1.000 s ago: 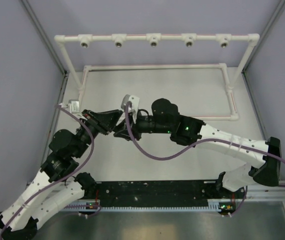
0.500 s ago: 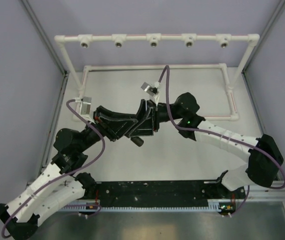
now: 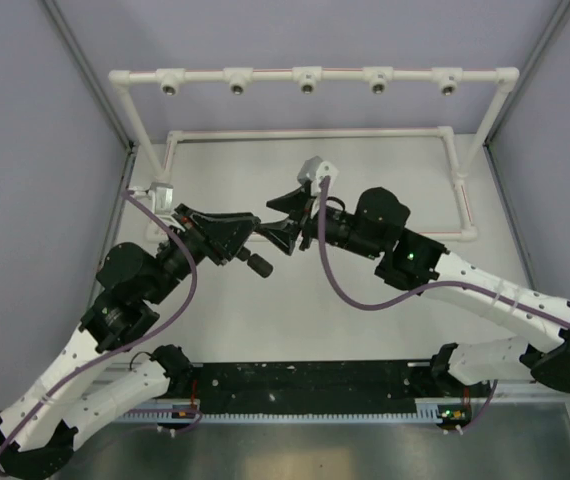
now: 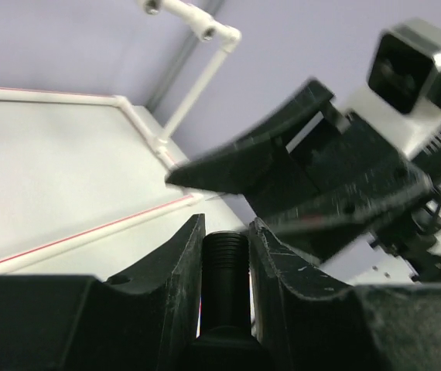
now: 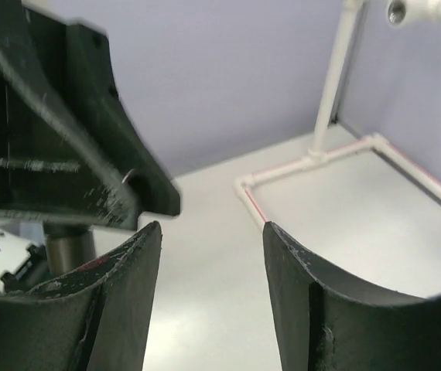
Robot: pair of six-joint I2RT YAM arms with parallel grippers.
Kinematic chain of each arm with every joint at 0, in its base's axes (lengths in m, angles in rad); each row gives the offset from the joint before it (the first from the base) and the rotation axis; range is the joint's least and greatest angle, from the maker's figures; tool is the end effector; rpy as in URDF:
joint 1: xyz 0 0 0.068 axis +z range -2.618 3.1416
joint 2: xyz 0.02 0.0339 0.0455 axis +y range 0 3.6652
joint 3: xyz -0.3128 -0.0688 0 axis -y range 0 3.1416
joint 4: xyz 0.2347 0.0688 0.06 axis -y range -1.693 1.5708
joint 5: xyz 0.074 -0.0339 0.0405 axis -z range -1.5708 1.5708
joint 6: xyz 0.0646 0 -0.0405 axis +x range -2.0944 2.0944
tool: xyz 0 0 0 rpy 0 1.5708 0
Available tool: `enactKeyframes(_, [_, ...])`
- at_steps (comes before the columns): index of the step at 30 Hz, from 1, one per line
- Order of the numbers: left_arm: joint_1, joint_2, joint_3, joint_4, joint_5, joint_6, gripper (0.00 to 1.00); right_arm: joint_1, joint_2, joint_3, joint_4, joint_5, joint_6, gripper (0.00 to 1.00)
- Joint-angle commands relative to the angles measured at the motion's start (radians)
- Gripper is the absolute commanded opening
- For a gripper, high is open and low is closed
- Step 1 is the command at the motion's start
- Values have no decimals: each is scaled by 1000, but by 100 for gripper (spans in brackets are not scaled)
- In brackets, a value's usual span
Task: Install the water faucets
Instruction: Screw the water faucet onto the adaptor.
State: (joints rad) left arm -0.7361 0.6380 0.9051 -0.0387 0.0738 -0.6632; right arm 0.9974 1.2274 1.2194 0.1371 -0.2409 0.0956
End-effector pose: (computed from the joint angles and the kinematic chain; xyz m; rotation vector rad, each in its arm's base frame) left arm 0.0814 -0.0801 0.4510 0.1202 1.4470 -1.2169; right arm 0.1419 0.2482 0.4838 -0.8517 1.2781 1.0574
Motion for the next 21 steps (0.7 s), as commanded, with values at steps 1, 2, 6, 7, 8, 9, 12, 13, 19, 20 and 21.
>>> enactKeyframes(1, [4, 54, 86, -87, -227, 22, 0, 135, 40, 42, -105, 288, -252, 54])
enactKeyframes(2, [4, 58, 97, -101, -242, 28, 0, 148, 41, 46, -99, 301, -261, 54])
enactKeyframes(6, [4, 63, 118, -145, -290, 42, 0, 173, 47, 54, -85, 305, -267, 54])
enactKeyframes(7, [4, 61, 117, -151, -305, 37, 0, 179, 47, 58, -88, 310, -272, 54])
enactKeyframes(8, [4, 58, 114, -153, -319, 36, 0, 190, 49, 64, -90, 316, -280, 54])
enactKeyframes(9, [4, 54, 110, -153, -333, 31, 0, 202, 50, 68, -91, 331, -289, 54])
enactKeyframes(12, [4, 48, 106, -158, -361, 24, 0, 230, 55, 86, -106, 373, -323, 54])
enactKeyframes(13, [4, 49, 104, -162, -368, 20, 0, 239, 60, 95, -116, 386, -326, 54])
enactKeyframes(19, [4, 54, 107, -167, -396, 2, 0, 273, 86, 117, -114, 377, -286, 53])
enactKeyframes(20, [4, 54, 107, -167, -399, -1, 0, 279, 98, 123, -111, 388, -280, 53])
enactKeyframes(21, [4, 55, 107, -165, -402, -6, 0, 285, 113, 133, -113, 402, -274, 53])
